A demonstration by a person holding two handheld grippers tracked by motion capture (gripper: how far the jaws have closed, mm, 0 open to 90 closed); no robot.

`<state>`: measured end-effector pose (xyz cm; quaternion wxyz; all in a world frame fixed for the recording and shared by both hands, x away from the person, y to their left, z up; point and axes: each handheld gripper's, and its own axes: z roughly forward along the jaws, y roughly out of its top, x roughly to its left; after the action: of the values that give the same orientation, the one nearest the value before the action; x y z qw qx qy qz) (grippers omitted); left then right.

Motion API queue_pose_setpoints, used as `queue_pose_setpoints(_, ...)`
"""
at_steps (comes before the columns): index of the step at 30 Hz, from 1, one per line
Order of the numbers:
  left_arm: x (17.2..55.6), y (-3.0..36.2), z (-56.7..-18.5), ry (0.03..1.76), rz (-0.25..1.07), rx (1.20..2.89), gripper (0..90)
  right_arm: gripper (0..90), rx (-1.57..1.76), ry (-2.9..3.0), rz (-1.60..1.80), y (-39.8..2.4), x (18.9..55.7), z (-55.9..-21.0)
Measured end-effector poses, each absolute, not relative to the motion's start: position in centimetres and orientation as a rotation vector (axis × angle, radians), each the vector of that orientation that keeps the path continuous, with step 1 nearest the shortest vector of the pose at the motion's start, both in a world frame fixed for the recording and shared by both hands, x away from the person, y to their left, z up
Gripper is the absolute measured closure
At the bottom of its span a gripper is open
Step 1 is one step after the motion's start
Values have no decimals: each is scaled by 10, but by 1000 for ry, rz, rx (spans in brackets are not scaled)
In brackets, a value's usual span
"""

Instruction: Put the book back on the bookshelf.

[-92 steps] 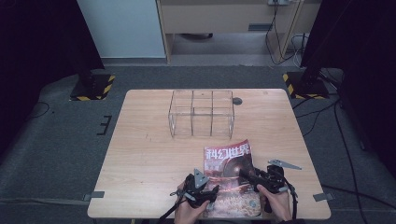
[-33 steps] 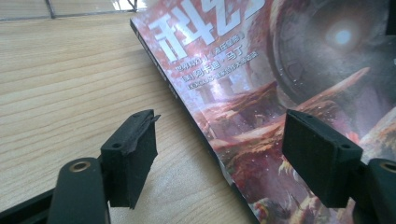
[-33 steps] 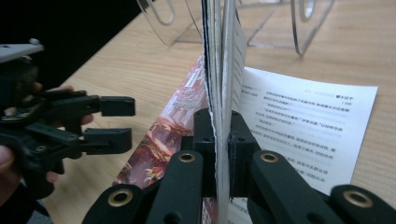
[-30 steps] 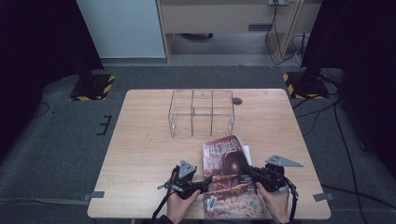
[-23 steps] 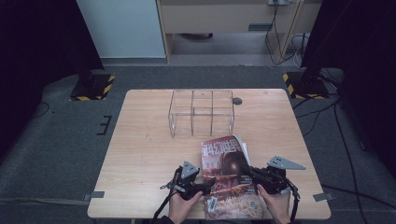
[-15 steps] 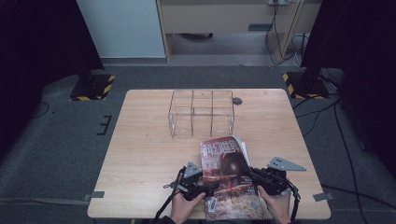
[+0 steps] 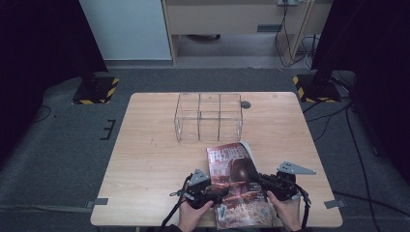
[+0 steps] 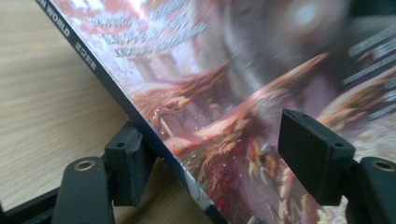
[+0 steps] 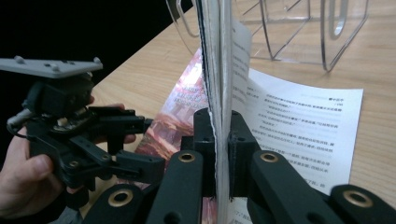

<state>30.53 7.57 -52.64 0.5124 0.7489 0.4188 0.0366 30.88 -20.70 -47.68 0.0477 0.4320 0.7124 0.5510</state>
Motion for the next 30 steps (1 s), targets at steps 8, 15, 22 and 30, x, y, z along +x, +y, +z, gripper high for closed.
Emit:
queue_pose_setpoints(8, 308, 73, -526, 1002, 72, 1809, 313, 859, 1280, 2182, 1699, -205, 308, -477)
queue_pose_setpoints(15, 309, 76, -525, 1036, 32, 1804, 438, 859, 1258, 2195, 1738, -200, 307, -476)
queue_pose_setpoints(22, 306, 82, -517, 1027, 38, 1802, 607, 854, 1289, 2190, 1699, -202, 311, -480)
queue_pose_setpoints(30, 301, 80, -509, 996, 87, 1846, 683, 811, 1345, 2189, 1598, -203, 317, -487)
